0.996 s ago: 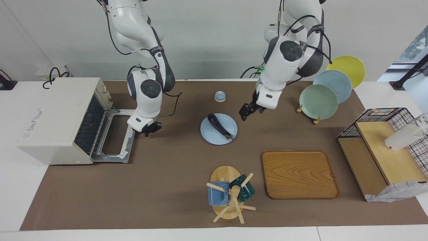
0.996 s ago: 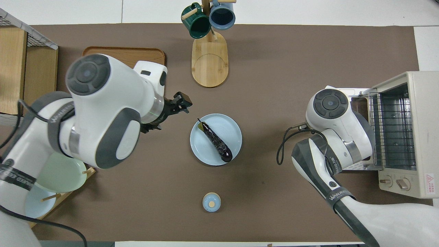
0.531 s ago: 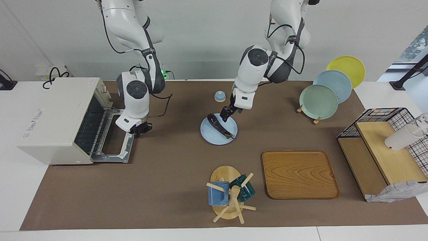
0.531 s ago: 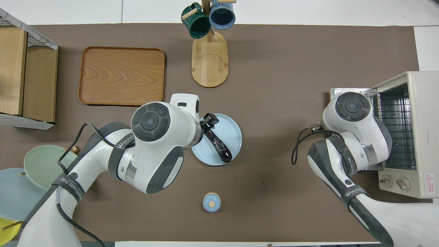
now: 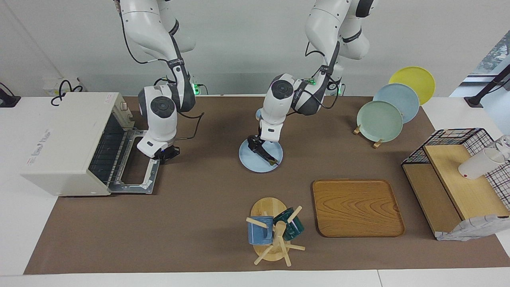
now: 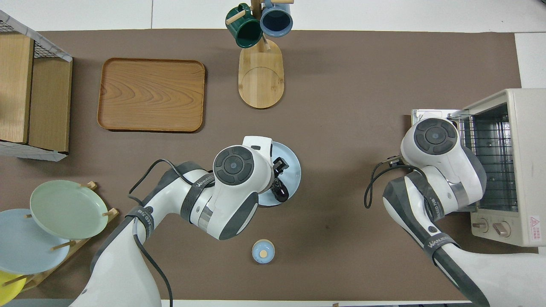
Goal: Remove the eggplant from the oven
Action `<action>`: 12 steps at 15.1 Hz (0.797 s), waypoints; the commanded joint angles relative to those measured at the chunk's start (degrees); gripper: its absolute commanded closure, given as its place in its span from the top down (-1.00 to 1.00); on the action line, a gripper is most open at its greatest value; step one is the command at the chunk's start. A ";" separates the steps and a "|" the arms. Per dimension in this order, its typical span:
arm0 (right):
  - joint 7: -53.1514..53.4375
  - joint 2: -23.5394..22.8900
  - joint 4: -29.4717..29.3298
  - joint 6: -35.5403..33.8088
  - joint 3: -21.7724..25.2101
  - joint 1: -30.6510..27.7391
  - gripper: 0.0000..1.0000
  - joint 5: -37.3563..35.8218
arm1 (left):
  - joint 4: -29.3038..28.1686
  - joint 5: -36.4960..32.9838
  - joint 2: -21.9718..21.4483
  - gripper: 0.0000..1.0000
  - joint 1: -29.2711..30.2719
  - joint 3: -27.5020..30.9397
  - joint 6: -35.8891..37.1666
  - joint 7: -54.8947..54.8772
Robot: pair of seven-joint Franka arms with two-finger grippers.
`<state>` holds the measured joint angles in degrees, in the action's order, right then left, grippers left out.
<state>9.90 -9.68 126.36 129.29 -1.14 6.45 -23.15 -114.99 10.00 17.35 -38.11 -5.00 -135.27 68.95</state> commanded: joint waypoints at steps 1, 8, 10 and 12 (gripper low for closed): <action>-5.65 1.50 -5.05 -7.18 0.00 -1.26 -1.00 -2.96 | 0.90 0.02 1.19 0.90 -1.17 1.05 -0.17 2.24; -19.01 5.28 -13.15 -17.14 0.44 -7.40 -1.00 -1.64 | 2.13 -0.07 1.90 0.20 -1.79 1.05 -0.08 2.59; -25.86 6.25 -14.12 -17.40 0.44 -10.57 -1.00 2.73 | 2.31 -0.07 1.90 -0.13 -1.79 1.05 0.00 2.59; -29.39 7.21 -14.47 -17.76 0.52 -12.77 -1.00 5.65 | 2.75 -0.07 1.99 -0.49 -1.79 1.05 -0.08 2.68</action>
<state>-15.13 -1.19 112.72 109.78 -0.71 -3.27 -19.85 -113.65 10.00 18.33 -38.79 -4.92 -135.27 70.59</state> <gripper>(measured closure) 0.991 0.630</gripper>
